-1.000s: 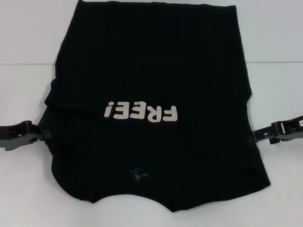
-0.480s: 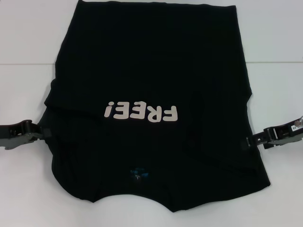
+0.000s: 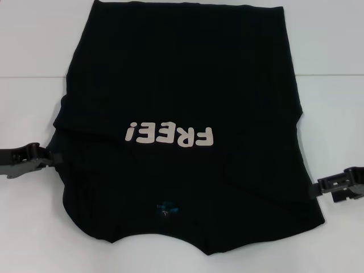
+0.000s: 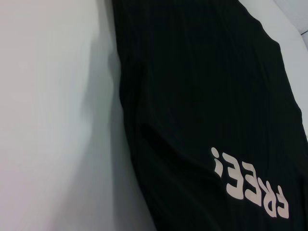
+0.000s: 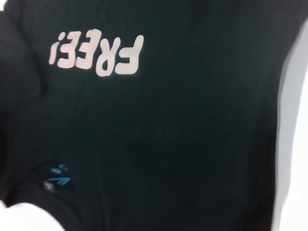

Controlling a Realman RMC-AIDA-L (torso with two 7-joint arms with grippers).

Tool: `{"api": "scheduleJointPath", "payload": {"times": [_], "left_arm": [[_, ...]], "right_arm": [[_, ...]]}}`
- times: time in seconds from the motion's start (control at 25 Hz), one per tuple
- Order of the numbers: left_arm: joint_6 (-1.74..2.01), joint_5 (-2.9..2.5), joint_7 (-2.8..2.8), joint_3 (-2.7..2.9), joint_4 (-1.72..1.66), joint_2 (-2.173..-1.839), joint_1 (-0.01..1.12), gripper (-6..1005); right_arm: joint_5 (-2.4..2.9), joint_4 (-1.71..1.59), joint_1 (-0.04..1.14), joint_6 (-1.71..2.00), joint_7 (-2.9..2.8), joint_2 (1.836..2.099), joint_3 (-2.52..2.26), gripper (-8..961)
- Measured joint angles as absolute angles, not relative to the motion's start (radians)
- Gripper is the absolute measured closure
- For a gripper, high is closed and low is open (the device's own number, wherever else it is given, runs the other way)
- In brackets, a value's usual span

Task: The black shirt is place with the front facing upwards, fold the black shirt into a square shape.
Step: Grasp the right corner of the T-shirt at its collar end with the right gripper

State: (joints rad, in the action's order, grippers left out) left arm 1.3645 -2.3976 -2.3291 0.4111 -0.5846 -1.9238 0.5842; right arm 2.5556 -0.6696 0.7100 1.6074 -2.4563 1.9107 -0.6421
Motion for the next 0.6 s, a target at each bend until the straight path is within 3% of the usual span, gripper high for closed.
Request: {"api": "scheduleJointPath", "payload": {"times": [0.4,0.6], "left_arm": [[1.352,-2.398,-2.328,0.411,-0.584,-1.926,0.592,962],[1.351,-2.398,-2.329,0.412,-0.583,-1.927,0.598,963]], "right_arm": [[2.554,-0.663,0.675,1.632,-2.477,1.903,-0.613,41],[2.558,-0.661,0.667,1.633,-2.475,1.919,-0.619,41]]}}
